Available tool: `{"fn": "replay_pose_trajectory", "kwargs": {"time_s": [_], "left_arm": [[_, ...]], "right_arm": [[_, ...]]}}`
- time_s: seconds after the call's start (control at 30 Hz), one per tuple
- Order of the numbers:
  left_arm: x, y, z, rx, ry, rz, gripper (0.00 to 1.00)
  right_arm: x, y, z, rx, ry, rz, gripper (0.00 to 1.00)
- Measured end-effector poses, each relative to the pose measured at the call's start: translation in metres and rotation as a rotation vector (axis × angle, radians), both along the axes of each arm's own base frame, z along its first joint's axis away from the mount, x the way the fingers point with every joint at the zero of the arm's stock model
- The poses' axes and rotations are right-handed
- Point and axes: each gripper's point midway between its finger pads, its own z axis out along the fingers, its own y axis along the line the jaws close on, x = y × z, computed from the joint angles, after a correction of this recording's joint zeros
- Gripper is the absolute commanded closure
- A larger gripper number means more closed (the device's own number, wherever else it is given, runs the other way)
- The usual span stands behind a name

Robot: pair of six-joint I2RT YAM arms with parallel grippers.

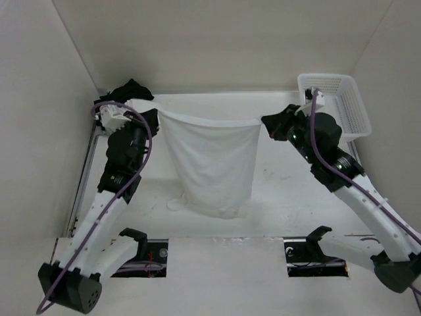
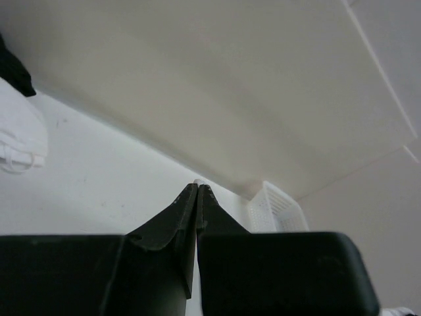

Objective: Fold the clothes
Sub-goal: Flatten the tank top out

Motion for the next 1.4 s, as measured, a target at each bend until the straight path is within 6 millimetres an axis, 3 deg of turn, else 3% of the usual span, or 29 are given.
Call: {"fn": "replay_pose_trajectory", "kwargs": {"time_s": [0.17, 0.23, 0.3, 0.4, 0.5, 0.57, 0.63, 0.7, 0.77, 0.87, 0.93, 1.03, 1.1, 1.2, 1.3, 1.4], "left_arm": [[0.067, -0.004, -0.038, -0.005, 0.120, 0.015, 1.00], [0.090, -0.006, -0.036, -0.016, 0.137, 0.008, 1.00], [0.104, -0.006, -0.019, -0.032, 0.114, 0.000, 1.00], [0.106, -0.006, 0.027, -0.055, 0.022, -0.015, 1.00], [0.098, -0.007, 0.081, -0.078, -0.110, -0.034, 1.00], [0.094, -0.009, 0.100, -0.083, -0.162, -0.047, 1.00], [0.093, -0.010, 0.105, -0.084, -0.179, -0.055, 1.00], [0.093, -0.014, 0.095, -0.081, -0.168, -0.067, 1.00], [0.091, -0.021, 0.066, -0.076, -0.128, -0.085, 1.00], [0.070, -0.031, -0.015, -0.059, 0.008, -0.111, 1.00], [0.044, -0.035, -0.078, -0.040, 0.115, -0.132, 0.99], [-0.010, -0.029, -0.164, -0.015, 0.265, -0.153, 0.99], [-0.039, -0.023, -0.195, -0.017, 0.323, -0.160, 0.99], [-0.073, -0.017, -0.212, -0.039, 0.356, -0.172, 0.99], [-0.091, -0.012, -0.203, -0.071, 0.330, -0.175, 0.99], [-0.095, -0.009, -0.205, -0.070, 0.367, -0.160, 0.99]], "right_arm": [[0.078, -0.009, -0.026, -0.004, 0.102, -0.045, 1.00], [0.106, -0.012, -0.018, 0.012, 0.108, -0.051, 1.00], [0.122, -0.017, 0.002, 0.034, 0.089, -0.055, 1.00], [0.122, -0.025, 0.054, 0.072, 0.001, -0.046, 1.00], [0.102, -0.037, 0.106, 0.109, -0.113, -0.039, 1.00], [0.082, -0.045, 0.120, 0.121, -0.155, -0.039, 1.00], [0.066, -0.052, 0.118, 0.125, -0.167, -0.042, 1.00], [0.054, -0.055, 0.097, 0.127, -0.145, -0.047, 0.99], [0.048, -0.057, 0.058, 0.120, -0.086, -0.053, 0.99], [0.039, -0.059, -0.035, 0.103, 0.072, -0.066, 1.00], [0.024, -0.061, -0.105, 0.089, 0.203, -0.076, 1.00], [-0.019, -0.057, -0.201, 0.075, 0.378, -0.061, 1.00], [-0.053, -0.049, -0.241, 0.086, 0.452, -0.021, 1.00], [-0.095, -0.037, -0.265, 0.122, 0.501, 0.048, 1.00], [-0.120, -0.028, -0.255, 0.171, 0.487, 0.101, 1.00], [-0.134, -0.023, -0.248, 0.179, 0.493, 0.118, 1.00]]}}
